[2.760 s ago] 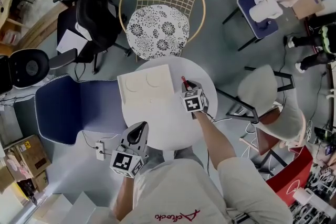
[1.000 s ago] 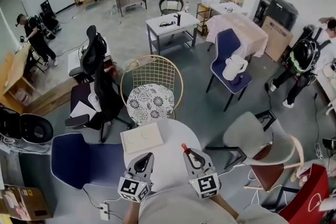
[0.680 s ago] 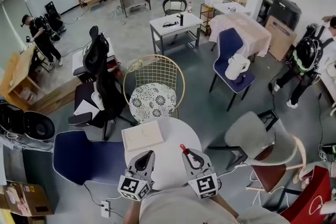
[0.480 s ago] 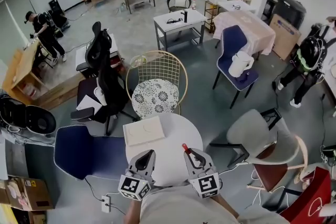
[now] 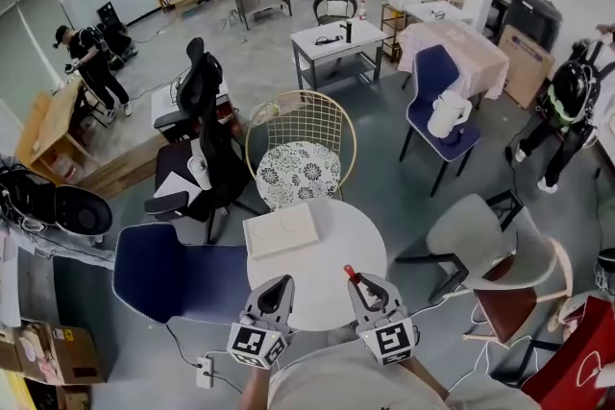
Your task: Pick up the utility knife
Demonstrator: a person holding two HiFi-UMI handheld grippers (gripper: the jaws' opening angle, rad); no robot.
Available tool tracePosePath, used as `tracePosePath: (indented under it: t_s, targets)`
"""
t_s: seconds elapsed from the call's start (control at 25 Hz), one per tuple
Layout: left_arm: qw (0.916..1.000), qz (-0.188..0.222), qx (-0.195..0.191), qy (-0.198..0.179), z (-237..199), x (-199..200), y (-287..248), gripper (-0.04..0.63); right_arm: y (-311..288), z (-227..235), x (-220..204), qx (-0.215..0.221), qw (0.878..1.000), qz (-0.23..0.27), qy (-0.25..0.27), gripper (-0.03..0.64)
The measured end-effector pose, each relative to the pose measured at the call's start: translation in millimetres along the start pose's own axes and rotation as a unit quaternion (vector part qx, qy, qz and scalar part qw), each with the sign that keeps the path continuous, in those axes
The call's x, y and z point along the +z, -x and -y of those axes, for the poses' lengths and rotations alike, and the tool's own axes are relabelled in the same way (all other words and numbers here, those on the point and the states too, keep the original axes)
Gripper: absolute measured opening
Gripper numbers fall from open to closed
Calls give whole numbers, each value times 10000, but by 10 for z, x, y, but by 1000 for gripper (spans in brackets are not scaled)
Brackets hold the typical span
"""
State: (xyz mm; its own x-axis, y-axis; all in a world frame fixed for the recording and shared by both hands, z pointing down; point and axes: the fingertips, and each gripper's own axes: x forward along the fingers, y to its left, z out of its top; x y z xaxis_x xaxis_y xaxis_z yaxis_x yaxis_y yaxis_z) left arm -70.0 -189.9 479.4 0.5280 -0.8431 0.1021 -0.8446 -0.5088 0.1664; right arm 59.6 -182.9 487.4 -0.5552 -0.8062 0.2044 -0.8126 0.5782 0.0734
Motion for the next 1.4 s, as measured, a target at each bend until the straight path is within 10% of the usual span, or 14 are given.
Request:
tracePosePath:
  t_s: [0.56,1.4]
  targets:
    - [9994,-148,-159,287,293,-491,1428,12,908,-1286,-263,-85,9999,-103,-95,66]
    - [9978,-1,-654,48,912,-502,1855,12,1603,-1574,-215,-485,9985,221,85,64]
